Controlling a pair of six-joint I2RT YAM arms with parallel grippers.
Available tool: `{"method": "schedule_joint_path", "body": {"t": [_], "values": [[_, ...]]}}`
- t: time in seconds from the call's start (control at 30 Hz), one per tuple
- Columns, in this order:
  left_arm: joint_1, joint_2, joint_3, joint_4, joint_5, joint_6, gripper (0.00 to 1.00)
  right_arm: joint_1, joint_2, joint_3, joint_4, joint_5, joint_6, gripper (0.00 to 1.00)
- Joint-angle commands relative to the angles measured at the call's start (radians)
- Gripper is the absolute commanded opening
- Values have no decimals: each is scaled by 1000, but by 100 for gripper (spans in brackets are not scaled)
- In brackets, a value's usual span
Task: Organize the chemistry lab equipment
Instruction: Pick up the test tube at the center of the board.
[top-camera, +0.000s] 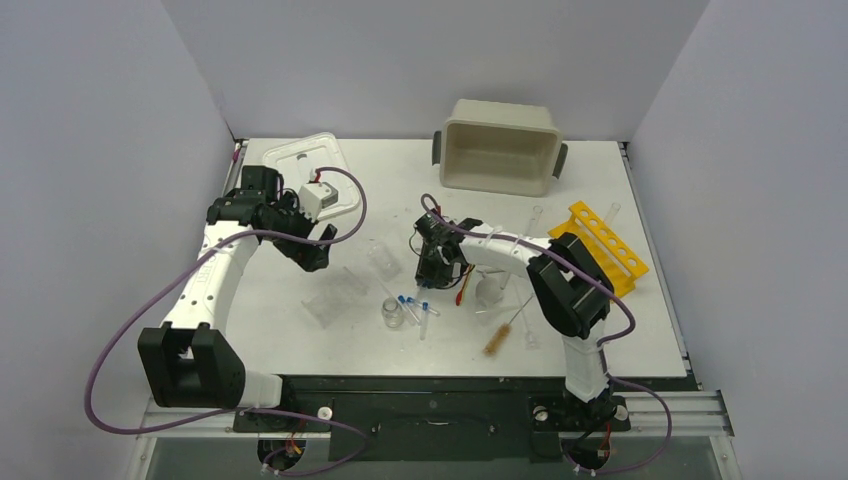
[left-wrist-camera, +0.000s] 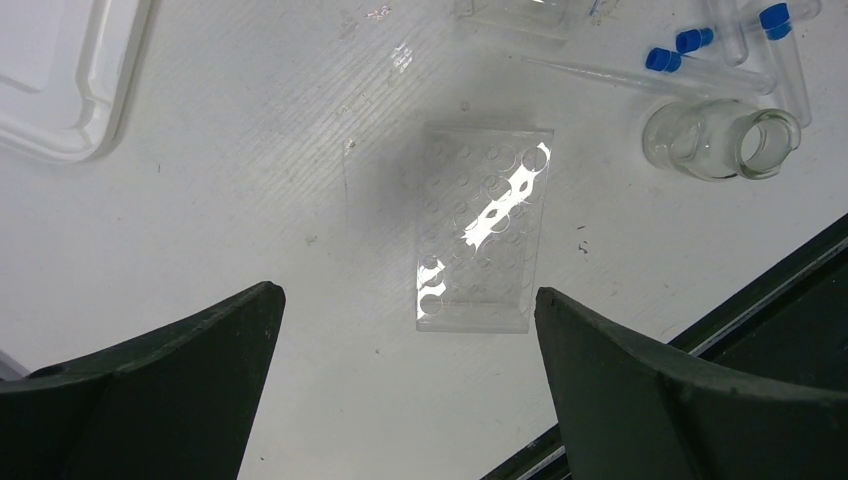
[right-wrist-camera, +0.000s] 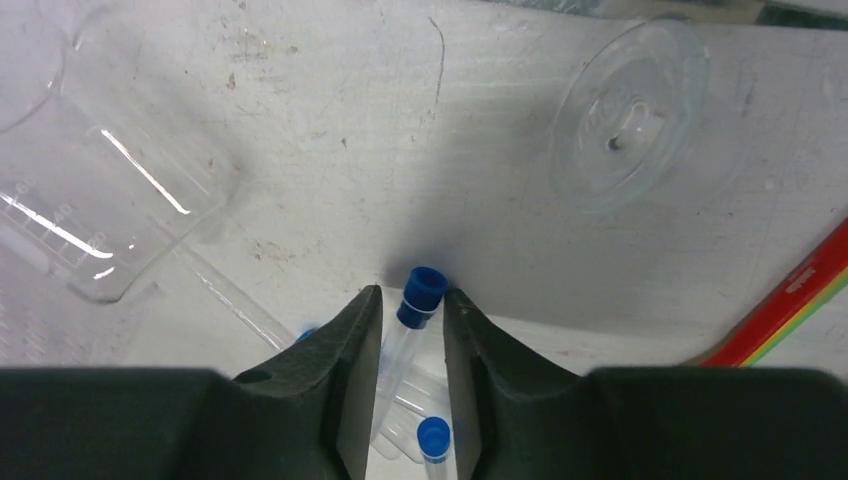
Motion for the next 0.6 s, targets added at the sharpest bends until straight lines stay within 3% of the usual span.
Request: {"method": "schedule_joint_path", "body": {"t": [0.0, 0.2, 0.37, 0.57], "values": [[1, -24, 4, 33, 17, -2, 97, -4, 19, 46, -7, 58, 12, 20], [0, 6, 44, 11, 47, -17, 97, -15, -15, 42, 3, 85, 5, 0], [0, 29, 102, -18, 93, -42, 97, -26, -80, 23, 30, 97, -6, 0], [-1, 43, 177, -51, 204, -109, 97, -19, -274, -43, 100, 174, -32, 0]]}}
